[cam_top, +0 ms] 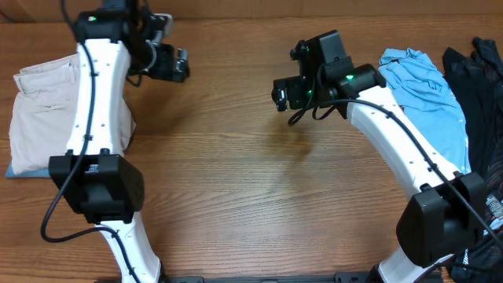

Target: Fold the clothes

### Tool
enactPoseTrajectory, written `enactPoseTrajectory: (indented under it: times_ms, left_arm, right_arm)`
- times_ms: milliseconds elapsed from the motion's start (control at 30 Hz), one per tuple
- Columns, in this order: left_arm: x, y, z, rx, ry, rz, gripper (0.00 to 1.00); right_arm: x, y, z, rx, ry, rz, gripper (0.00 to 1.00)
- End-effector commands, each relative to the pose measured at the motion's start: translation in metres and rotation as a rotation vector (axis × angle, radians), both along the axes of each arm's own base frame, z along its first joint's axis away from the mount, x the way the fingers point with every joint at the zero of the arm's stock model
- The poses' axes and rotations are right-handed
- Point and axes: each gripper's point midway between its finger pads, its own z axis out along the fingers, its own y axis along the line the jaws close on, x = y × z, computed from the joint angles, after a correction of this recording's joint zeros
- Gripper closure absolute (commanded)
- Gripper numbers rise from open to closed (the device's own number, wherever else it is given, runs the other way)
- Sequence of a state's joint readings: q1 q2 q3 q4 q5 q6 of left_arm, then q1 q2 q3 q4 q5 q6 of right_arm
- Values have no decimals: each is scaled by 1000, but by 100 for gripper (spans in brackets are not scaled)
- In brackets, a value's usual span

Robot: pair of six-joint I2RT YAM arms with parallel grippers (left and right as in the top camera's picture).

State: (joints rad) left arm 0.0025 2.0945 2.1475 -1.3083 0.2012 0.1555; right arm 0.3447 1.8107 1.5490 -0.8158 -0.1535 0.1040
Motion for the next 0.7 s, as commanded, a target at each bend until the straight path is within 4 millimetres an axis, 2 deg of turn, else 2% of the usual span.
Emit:
enactPoseTrajectory:
  times_ms: [0, 133, 167, 267, 367, 500, 567, 667]
  left_arm:
    - [-19, 24, 10, 156, 34, 53, 0]
    - [-36, 26, 8, 135, 103, 80, 0]
    - [-42, 28, 14, 142, 105, 83, 0]
    - [-53, 28, 30, 142, 88, 85, 0]
    - [-67, 28, 57, 137, 41, 88, 0]
    - [-87, 28, 93, 132, -60, 96, 0]
    - [-104, 28, 111, 130, -131, 100, 0]
    - [-127, 28, 121, 127, -197, 104, 0]
  right_arm:
    - [17, -42, 13, 10, -12, -98, 0]
    - [9, -94, 15, -11, 50, -200, 0]
    - [4, -112, 20, -7, 63, -241, 0]
    - [-2, -130, 35, 10, 52, -279, 0]
    - [-12, -142, 48, 10, 39, -308, 0]
    - [-29, -148, 62, -9, 15, -325, 0]
    - [-42, -146, 68, -6, -1, -322, 0]
    - [-61, -145, 74, 3, -42, -320, 0]
